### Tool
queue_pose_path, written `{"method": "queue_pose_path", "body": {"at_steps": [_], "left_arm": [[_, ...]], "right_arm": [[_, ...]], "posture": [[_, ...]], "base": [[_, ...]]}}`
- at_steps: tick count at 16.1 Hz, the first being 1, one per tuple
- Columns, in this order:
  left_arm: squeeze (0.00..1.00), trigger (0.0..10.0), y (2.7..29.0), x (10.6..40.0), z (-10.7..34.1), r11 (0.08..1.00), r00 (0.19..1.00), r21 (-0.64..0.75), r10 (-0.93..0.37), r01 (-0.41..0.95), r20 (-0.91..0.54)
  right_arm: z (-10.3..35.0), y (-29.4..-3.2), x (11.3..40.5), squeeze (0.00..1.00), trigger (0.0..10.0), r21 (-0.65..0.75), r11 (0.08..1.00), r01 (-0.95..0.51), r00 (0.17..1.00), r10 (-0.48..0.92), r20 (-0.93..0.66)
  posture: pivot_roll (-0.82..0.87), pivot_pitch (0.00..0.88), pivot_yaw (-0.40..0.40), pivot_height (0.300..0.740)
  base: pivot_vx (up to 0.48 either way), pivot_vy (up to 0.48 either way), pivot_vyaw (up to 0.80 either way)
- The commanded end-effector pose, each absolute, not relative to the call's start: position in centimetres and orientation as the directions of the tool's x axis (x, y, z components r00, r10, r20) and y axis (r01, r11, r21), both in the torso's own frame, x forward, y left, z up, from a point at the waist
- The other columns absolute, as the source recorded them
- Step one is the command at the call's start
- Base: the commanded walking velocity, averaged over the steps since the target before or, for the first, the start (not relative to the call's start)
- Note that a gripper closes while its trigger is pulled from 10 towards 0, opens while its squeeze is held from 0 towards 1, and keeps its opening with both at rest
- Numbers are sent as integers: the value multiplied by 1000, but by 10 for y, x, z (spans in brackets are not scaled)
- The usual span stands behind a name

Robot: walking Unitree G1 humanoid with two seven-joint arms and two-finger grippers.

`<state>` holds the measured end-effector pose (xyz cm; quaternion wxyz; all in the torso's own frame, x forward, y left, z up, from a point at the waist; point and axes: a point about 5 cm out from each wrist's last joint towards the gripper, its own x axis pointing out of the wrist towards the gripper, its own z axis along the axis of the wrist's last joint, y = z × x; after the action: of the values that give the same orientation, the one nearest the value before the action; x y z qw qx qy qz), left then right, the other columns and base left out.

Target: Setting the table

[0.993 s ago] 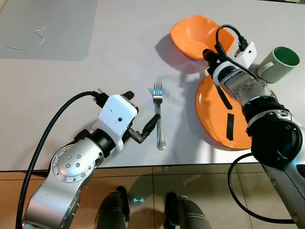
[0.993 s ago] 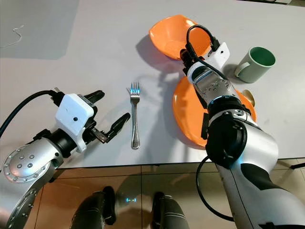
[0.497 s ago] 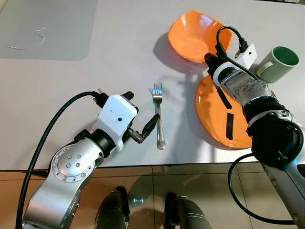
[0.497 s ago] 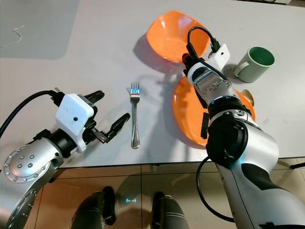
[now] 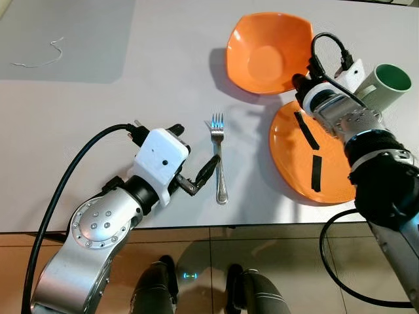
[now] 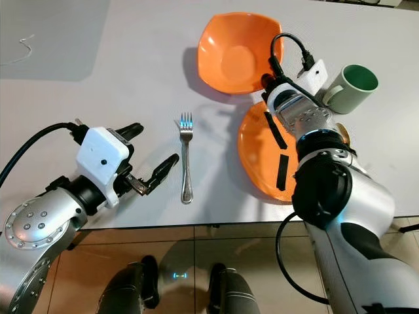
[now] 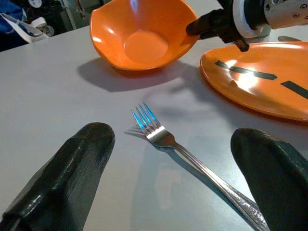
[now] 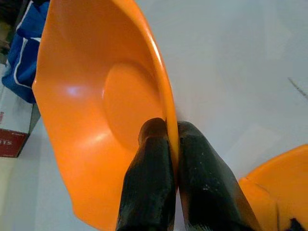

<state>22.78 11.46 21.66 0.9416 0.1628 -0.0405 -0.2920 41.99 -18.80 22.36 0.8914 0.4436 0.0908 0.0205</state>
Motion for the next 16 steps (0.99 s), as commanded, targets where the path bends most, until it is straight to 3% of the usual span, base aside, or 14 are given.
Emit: {"method": "queue_pose_path", "body": {"at_steps": [1,9,16], "left_arm": [[0,10000,110,225,219,760,808,334,-589,557,-8],[0,10000,106,226,217,744,791,330,-612,580,-11],[0,10000,98,230,215,678,722,321,-691,661,-30]], "right_arm": [[220,-198,418,0,0,768,636,76,978,103,-182],[209,-221,408,0,0,719,682,132,953,111,-281],[210,-239,402,0,0,751,641,158,943,127,-307]], "posture": [[95,272,-95,740],[87,238,-93,740],[65,180,-58,740]], "base": [[0,0,0],[0,0,0],[0,0,0]]}}
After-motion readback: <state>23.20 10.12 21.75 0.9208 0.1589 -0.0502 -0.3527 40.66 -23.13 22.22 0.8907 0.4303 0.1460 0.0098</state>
